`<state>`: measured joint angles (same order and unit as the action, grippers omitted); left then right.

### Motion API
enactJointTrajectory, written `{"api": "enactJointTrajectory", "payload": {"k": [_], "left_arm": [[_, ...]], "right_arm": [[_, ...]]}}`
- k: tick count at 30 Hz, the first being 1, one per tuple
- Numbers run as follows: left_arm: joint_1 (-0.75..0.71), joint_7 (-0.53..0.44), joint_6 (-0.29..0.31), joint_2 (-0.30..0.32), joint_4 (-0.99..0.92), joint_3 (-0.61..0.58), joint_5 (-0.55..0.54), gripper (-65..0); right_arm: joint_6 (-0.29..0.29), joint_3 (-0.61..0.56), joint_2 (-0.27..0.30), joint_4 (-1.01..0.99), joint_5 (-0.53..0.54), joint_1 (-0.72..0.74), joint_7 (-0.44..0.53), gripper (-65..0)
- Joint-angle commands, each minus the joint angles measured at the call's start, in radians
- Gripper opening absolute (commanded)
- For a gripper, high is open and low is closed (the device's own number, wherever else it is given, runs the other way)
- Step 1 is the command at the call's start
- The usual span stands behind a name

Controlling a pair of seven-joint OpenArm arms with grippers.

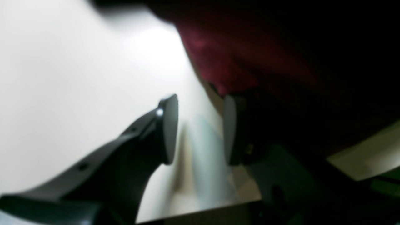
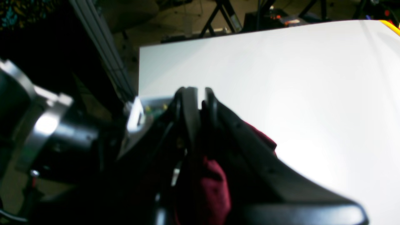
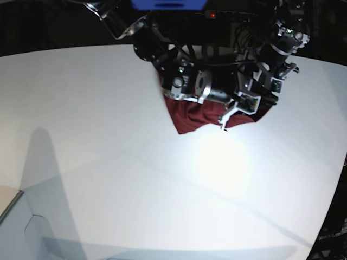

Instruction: Layout the t-shirt on the table in an organized manner, then fold the t-shirt properly

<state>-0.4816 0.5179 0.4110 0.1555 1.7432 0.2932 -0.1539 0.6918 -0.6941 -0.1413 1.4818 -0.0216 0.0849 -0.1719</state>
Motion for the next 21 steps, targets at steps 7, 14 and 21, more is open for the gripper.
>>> {"api": "enactJointTrajectory", "payload": {"k": [7,14,21], "left_arm": [[-0.032,-0.028,0.002,0.006,0.071,0.004,-0.008,-41.4],[-0.044,-0.029,0.002,0.008,0.076,0.004,-0.003,-41.4],[-0.05,-0.029,0.002,0.008,0.077,0.004,-0.008,-41.4]], "right_arm": [[0.006,-0.002,-0.016,0.015,0.019,0.005,0.022,-56.7],[0.006,-0.002,-0.016,0.024,0.019,-0.006,0.028,-39.7],[0.006,0.015,-0.016,0.104,0.019,-0.035,0.028,-31.9]]}}
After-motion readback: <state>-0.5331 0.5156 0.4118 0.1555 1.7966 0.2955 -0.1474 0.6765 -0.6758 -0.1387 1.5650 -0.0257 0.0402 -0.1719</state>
